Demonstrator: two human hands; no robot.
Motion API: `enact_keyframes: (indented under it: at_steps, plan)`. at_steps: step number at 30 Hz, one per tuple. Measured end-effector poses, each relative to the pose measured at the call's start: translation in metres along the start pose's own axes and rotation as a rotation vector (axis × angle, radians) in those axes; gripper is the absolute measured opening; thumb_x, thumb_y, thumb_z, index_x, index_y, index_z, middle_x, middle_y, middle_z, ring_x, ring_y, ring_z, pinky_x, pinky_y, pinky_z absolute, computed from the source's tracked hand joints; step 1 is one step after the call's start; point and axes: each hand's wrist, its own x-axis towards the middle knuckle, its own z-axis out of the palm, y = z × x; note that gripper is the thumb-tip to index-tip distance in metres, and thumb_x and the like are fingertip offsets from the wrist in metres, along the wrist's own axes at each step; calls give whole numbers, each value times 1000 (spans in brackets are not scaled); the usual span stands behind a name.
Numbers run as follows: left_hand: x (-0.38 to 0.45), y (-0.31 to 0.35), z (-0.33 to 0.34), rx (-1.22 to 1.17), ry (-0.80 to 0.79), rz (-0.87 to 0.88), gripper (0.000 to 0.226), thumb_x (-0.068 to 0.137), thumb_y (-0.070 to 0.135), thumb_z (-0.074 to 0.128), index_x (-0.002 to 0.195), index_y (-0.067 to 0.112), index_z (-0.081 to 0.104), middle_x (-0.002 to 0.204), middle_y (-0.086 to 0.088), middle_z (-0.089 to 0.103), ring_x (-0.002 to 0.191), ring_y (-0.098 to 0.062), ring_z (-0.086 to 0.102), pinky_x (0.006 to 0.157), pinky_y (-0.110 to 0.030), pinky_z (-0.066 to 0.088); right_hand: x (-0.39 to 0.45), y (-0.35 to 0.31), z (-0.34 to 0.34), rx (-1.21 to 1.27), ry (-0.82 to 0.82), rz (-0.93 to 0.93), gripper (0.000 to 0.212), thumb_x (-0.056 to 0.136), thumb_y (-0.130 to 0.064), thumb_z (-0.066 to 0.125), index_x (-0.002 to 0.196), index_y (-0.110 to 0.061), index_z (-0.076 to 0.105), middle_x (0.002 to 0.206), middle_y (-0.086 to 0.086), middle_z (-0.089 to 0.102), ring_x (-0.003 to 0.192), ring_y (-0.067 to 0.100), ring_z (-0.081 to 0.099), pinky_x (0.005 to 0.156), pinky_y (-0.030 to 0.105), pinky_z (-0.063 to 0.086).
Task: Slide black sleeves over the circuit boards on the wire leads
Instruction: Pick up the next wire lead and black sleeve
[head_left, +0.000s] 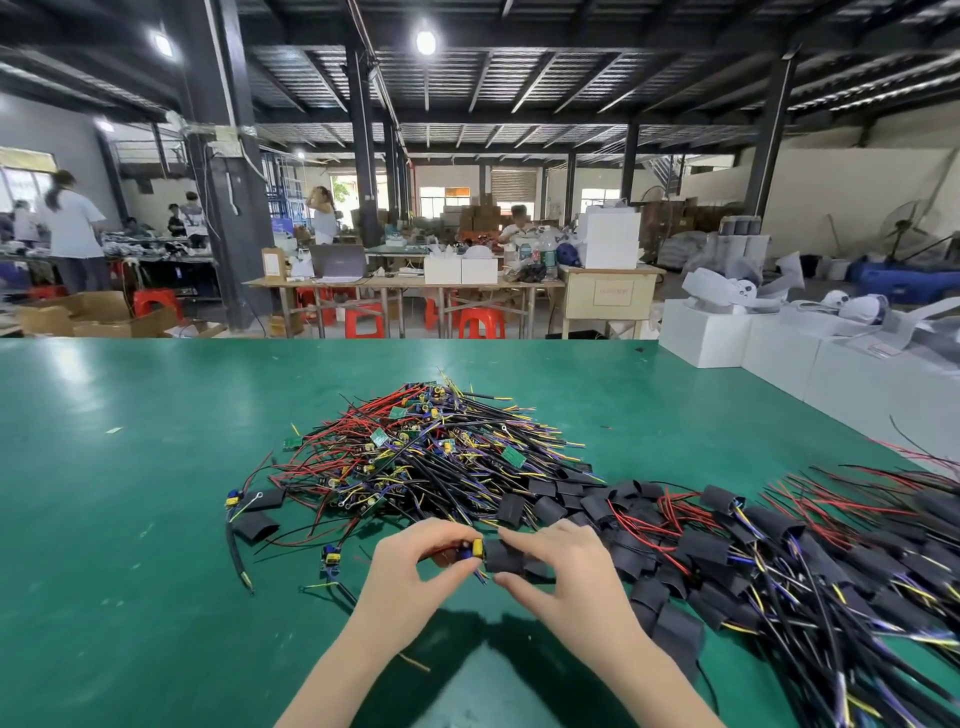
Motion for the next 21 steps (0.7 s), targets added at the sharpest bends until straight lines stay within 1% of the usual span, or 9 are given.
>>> enact_keyframes:
  at_steps: [3, 6, 8, 10, 11, 13, 15, 19, 21]
  plan:
    - [0, -3, 0, -38, -39, -62, 19, 78, 2, 77, 92, 15, 77, 86, 7, 75, 81, -9, 70, 75, -19, 53, 0, -2, 0, 59, 27, 10, 29, 71, -41, 74, 97, -30, 73, 73, -14, 66, 74, 16, 55, 70, 34, 45]
    - [2, -6, -3, -100, -71, -122, 23, 79, 4, 77, 90, 24, 77, 87, 8, 75, 82, -9, 71, 77, -19, 53, 0, -2, 0, 129, 4, 77, 37, 71, -38, 79, 107, -36, 71, 75, -25, 59, 80, 5, 53, 77, 22, 39]
    - [3, -6, -5, -120, -93, -112, 29, 79, 4, 78, 91, 31, 77, 90, 7, 75, 84, -11, 71, 79, -19, 53, 1, -2, -1, 201, 6, 122, 46, 69, -33, 82, 113, -34, 68, 77, -28, 57, 81, -4, 57, 80, 12, 38]
    - [3, -7, -7, -124, -114, -97, 33, 78, 5, 78, 95, 33, 76, 95, 6, 74, 88, -13, 71, 82, -22, 54, 2, -2, -2, 272, 16, 159, 45, 67, -25, 85, 110, -27, 71, 79, -29, 59, 79, -7, 61, 77, 6, 41]
    - [3, -8, -7, -121, -120, -91, 35, 77, 5, 79, 97, 33, 75, 96, 6, 73, 90, -15, 71, 83, -24, 55, 2, -2, -3, 290, 11, 173, 44, 66, -22, 85, 108, -25, 73, 78, -28, 60, 77, -9, 61, 75, 6, 43]
    - [3, -9, -8, -113, -118, -91, 36, 76, 5, 79, 97, 33, 75, 96, 4, 71, 90, -17, 70, 84, -29, 56, 2, -2, -4, 308, -6, 197, 41, 67, -20, 85, 106, -24, 74, 74, -25, 61, 73, -8, 60, 73, 11, 47]
    - [4, -9, -8, -132, -116, -107, 33, 75, 8, 80, 96, 33, 71, 95, 1, 72, 90, -17, 70, 84, -29, 56, 3, -1, -4, 311, -16, 208, 39, 67, -21, 85, 105, -24, 74, 71, -24, 61, 69, -5, 59, 72, 15, 49]
    - [3, -7, -10, -142, -149, -79, 24, 76, 7, 78, 91, 24, 69, 91, 1, 74, 86, -17, 72, 83, -27, 56, 4, 1, -3, 322, -39, 202, 39, 68, -19, 85, 106, -22, 74, 74, -20, 65, 69, -7, 58, 68, 7, 43]
    - [3, -8, -10, -126, -141, -57, 25, 75, 3, 78, 91, 21, 71, 90, 2, 72, 83, -17, 71, 81, -26, 56, 3, 2, -1, 322, -47, 193, 40, 69, -19, 84, 108, -21, 73, 79, -11, 70, 73, -3, 60, 70, 10, 45]
